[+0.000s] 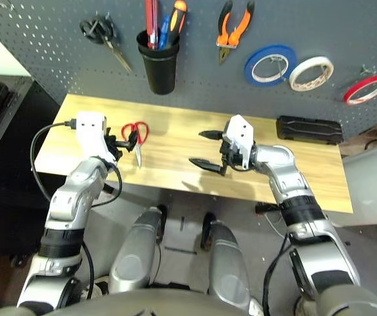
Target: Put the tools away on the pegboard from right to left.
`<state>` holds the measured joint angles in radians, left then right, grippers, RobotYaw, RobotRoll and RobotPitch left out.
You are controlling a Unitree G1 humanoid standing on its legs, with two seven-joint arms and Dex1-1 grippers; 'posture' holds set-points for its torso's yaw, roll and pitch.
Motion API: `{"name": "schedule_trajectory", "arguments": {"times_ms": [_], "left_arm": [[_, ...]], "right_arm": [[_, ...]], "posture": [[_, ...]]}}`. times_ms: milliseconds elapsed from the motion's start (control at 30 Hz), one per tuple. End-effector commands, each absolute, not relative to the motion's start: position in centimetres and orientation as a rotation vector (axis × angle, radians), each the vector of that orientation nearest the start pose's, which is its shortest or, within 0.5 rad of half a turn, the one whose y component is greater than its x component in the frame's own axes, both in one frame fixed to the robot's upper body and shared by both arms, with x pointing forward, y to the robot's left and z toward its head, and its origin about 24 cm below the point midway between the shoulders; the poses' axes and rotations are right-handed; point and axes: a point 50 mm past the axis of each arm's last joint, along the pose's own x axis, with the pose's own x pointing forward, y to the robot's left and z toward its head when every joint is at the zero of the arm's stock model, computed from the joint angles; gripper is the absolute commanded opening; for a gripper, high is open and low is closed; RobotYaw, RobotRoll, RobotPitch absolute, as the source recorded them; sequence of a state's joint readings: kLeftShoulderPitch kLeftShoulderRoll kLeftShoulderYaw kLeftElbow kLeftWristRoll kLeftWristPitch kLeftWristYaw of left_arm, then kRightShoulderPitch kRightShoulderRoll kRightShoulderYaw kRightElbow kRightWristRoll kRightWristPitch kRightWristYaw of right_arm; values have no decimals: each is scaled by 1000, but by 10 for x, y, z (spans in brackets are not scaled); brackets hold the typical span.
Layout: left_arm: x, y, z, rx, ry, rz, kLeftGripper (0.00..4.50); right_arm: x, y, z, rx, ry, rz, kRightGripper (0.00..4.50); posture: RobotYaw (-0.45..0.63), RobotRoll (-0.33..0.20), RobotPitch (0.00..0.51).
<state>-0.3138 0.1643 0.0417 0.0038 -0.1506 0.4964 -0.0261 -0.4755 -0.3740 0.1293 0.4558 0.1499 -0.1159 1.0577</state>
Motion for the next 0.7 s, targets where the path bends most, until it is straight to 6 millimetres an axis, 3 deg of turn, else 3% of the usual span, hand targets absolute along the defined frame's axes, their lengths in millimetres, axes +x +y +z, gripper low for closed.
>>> {"name": "schedule_trajectory", "arguments": {"times_ms": [33, 333, 700], "left_arm": [[314, 170, 67, 22, 244, -22, 4488], [338, 188, 45, 17, 318, 114, 4488], [364, 185, 38, 4, 371, 163, 4488]], "right_arm": [[311, -145, 64, -325, 84, 1130, 4500], [313, -127, 56, -341, 107, 1103, 4500], [313, -121, 62, -341, 98, 1099, 4500]], "posture": [[293, 0, 337], [282, 0, 363], [265, 0, 379]]}}
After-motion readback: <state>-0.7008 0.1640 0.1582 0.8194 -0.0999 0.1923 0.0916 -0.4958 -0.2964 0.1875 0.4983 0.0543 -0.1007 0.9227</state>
